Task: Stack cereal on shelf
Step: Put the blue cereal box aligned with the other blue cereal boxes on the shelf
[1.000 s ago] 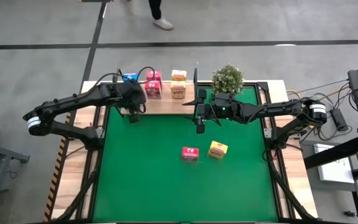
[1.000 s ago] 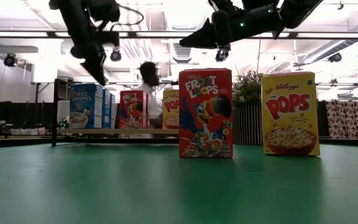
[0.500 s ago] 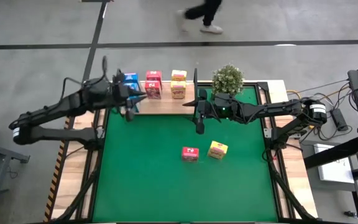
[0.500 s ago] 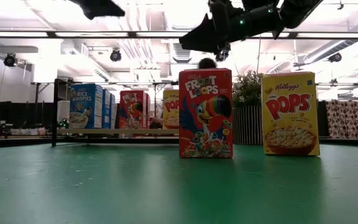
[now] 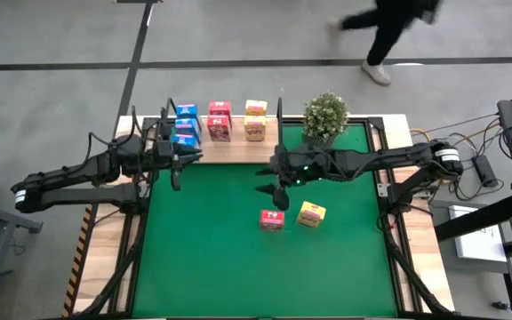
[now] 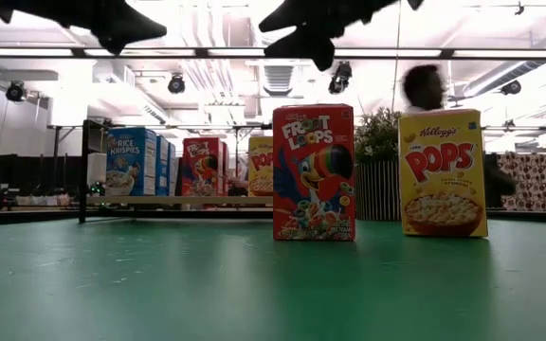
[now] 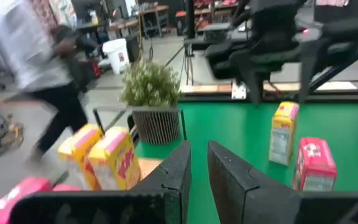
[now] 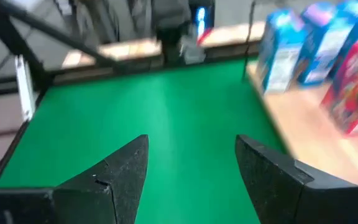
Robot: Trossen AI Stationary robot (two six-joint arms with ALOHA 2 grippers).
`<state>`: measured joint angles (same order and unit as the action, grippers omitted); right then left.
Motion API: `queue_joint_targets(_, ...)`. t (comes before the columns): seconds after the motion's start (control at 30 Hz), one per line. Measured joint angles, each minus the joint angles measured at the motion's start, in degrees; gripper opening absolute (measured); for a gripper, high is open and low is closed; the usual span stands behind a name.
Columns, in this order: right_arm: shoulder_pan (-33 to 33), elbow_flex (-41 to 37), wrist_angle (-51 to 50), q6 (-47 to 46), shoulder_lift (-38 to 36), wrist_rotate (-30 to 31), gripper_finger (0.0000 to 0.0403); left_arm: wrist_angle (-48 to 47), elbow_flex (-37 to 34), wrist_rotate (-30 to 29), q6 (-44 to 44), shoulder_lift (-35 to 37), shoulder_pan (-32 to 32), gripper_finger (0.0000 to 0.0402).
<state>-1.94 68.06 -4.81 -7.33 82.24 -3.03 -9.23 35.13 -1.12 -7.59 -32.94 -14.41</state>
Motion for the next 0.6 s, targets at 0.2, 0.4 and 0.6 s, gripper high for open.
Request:
queue_joint_targets(0.2, 3.0, 12.5, -17.9, -2.9, 6.1, 0.1, 0.0216, -10.3, 0.1, -14.2, 0.5, 2.1, 0.0, 0.0036)
queue_joint_targets(0.4, 3.4, 19.3, -18.4, -1.9, 13.4, 1.5, 0.017, -13.8, 0.4, -28.3, 3.6, 1.5, 0.0, 0.0036)
queue_joint_targets(0.6, 1.0, 27.1, -12.6, 6.0, 23.2, 6.9, 0.009, -12.7, 0.4, -28.6, 4.9, 2.5, 0.0, 0.0036)
